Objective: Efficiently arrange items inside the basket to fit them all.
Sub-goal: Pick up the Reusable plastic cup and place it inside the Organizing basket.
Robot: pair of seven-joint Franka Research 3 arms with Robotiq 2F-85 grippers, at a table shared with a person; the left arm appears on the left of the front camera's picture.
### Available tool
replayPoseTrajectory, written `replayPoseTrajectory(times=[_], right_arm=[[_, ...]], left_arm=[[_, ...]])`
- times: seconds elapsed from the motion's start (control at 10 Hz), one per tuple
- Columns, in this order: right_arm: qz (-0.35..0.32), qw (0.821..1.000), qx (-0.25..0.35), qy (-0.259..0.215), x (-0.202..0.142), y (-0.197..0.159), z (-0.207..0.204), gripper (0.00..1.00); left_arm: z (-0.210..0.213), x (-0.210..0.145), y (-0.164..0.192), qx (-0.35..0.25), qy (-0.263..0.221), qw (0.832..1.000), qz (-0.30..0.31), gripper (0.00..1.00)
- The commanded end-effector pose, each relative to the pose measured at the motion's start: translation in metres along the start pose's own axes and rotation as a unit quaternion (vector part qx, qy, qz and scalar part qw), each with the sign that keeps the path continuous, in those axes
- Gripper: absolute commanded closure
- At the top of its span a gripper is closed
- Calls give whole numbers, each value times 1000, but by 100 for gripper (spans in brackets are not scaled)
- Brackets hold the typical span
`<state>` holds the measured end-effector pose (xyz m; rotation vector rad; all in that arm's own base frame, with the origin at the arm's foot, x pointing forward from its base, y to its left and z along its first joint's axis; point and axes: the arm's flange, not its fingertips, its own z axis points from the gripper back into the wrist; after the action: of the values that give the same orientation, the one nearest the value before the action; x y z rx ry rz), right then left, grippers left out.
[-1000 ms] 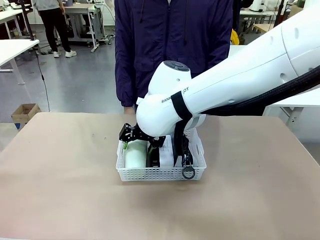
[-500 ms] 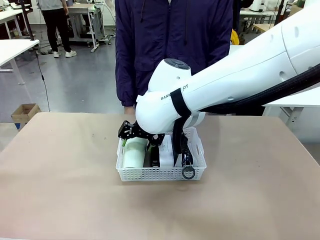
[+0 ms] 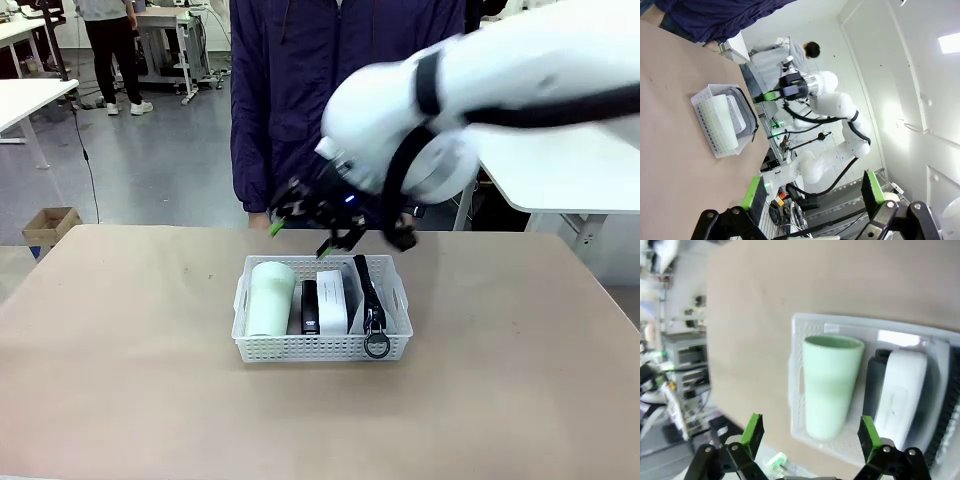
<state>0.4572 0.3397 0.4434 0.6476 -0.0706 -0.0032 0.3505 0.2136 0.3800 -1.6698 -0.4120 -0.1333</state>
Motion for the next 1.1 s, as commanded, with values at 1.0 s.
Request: replayPoseTrajectory(times=[1.0], right_arm=[[-75, 881, 464, 50, -20, -387, 195, 0]], left_arm=[[-3, -2, -3, 3, 1, 1000, -1, 0]])
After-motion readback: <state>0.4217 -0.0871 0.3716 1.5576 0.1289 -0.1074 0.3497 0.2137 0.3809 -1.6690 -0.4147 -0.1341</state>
